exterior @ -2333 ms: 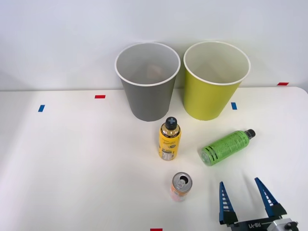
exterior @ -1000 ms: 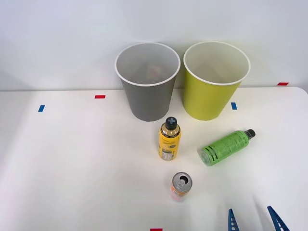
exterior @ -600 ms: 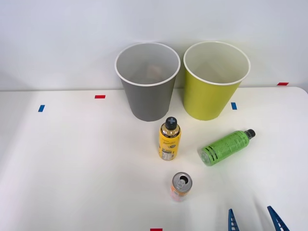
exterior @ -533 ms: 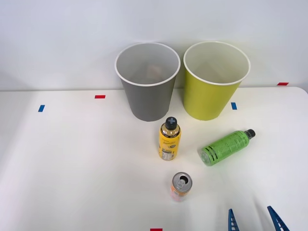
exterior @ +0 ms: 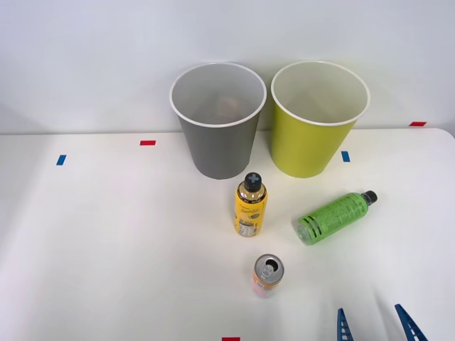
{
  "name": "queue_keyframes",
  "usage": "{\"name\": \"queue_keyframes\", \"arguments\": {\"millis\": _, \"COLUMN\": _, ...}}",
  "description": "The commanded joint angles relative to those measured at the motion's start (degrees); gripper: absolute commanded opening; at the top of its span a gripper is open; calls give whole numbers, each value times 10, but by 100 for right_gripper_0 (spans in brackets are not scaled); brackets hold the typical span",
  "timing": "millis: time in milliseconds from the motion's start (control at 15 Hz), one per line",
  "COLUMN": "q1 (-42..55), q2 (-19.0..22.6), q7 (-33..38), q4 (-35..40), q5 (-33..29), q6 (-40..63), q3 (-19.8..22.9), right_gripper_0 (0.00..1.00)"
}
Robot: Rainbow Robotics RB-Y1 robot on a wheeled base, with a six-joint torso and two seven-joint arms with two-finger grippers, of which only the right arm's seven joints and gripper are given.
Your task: Put cans in the gray bin, plastic bottles in the light green bin
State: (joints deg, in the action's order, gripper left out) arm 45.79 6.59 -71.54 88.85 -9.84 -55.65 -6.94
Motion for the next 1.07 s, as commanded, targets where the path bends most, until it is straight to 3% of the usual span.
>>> {"name": "queue_keyframes", "arguments": {"millis": 67, "q1": 0, "q2": 0, "q7": 0, "q4": 0, "q5": 0, "q6": 0, "q3": 0, "right_gripper_0": 100}}
{"name": "queue_keyframes", "arguments": {"millis": 1067, "q1": 0, "q2": 0, "q7": 0, "q4": 0, "q5": 0, "q6": 0, "q3": 0, "right_gripper_0": 100}}
